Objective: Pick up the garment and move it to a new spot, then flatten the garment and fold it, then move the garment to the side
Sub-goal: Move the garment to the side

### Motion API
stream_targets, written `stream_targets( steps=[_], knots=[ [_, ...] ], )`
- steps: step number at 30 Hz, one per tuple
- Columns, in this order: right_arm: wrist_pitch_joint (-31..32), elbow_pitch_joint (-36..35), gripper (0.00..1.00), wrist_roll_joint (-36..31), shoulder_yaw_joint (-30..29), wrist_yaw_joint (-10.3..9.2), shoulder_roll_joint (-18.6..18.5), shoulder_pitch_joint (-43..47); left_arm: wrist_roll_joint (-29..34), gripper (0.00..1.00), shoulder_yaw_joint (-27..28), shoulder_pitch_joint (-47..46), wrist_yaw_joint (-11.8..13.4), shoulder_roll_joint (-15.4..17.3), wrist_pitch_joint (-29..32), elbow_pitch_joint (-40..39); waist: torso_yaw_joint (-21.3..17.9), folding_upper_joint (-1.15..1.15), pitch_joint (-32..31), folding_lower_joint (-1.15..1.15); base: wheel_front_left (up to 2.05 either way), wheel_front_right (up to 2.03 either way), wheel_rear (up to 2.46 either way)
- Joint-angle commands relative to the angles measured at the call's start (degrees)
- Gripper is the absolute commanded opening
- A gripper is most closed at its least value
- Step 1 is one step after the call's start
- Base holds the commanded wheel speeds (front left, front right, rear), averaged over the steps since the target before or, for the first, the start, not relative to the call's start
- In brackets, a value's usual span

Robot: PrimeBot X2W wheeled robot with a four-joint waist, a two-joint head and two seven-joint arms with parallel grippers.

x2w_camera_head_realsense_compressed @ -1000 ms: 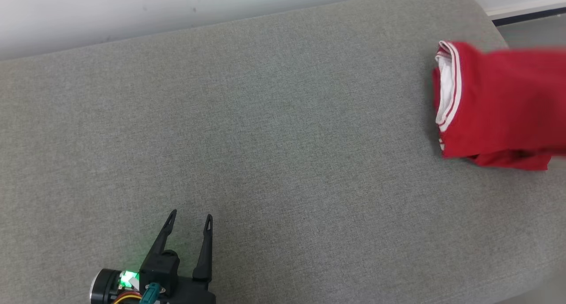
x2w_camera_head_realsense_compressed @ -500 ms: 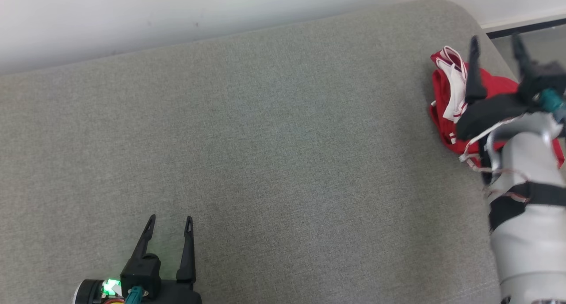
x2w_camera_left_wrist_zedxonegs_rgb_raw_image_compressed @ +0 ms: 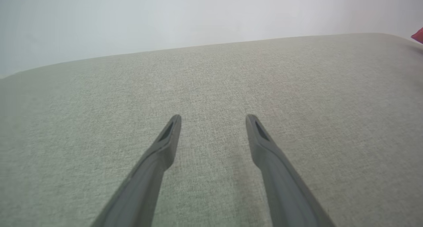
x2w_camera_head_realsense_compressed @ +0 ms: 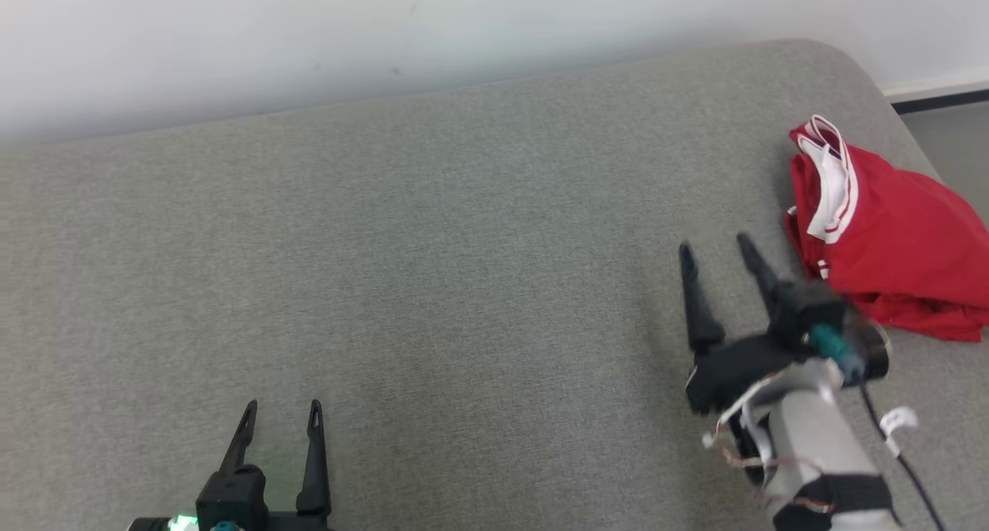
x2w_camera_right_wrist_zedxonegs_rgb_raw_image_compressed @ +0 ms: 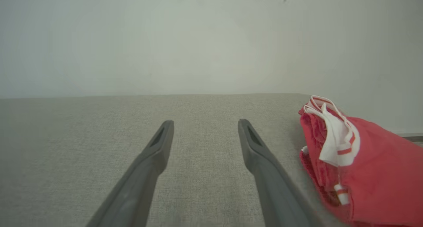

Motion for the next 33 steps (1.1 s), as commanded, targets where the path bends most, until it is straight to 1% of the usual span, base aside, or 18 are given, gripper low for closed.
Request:
stream_targets(
  steps=[1, 4, 7, 14, 15, 22, 33],
  knots=[
    [0.0, 0.0, 1.00, -0.2, 0.7, -0.18, 0.4, 2.1, -0.3, 1.00, 0.1, 1.2, 0.1, -0.1, -0.2, 0.0, 1.2, 0.00, -1.0, 0.01, 0.00, 0.00, 0.00],
    [0.0, -0.7, 1.00, -0.8, 1.1, -0.18, 1.0, 4.7, -0.4, 1.00, 0.1, 1.6, -0.1, -0.2, -0.2, -0.1, 2.0, 0.00, -1.5, 0.01, 0.00, 0.00, 0.00],
    [0.0, -1.2, 1.00, -1.5, 0.9, -0.18, 1.5, 7.3, -0.4, 1.00, 0.2, 2.3, 0.1, -0.2, -0.1, 0.0, 2.8, 0.00, -2.2, 0.01, 0.00, 0.00, 0.00],
    [0.0, -3.2, 1.00, -2.4, -0.7, -0.18, 2.0, 11.3, -1.1, 1.00, 1.0, 3.6, 0.0, -0.3, -0.1, 0.7, 3.8, 0.00, -4.2, 0.01, 0.00, 0.00, 0.00],
    [0.0, -3.6, 1.00, -1.1, -0.8, -0.18, 2.0, 11.6, -1.2, 1.00, 1.1, 3.7, 0.0, -0.3, -0.2, 0.7, 3.9, 0.00, -4.5, 0.01, 0.00, 0.00, 0.00],
    [0.0, -6.1, 1.00, 1.0, 0.9, -0.18, 2.0, 14.2, -1.8, 1.00, 1.4, 5.2, 0.1, -0.3, -0.1, 0.9, 4.4, 0.00, -7.1, 0.01, 0.00, 0.00, 0.00],
    [0.0, -6.5, 1.00, 3.0, 1.2, -0.18, 2.0, 16.1, -2.0, 1.00, 3.3, 6.7, 0.1, -0.3, -0.2, 1.1, 5.3, 0.00, -9.2, 0.01, 0.00, 0.00, 0.00]
  ],
)
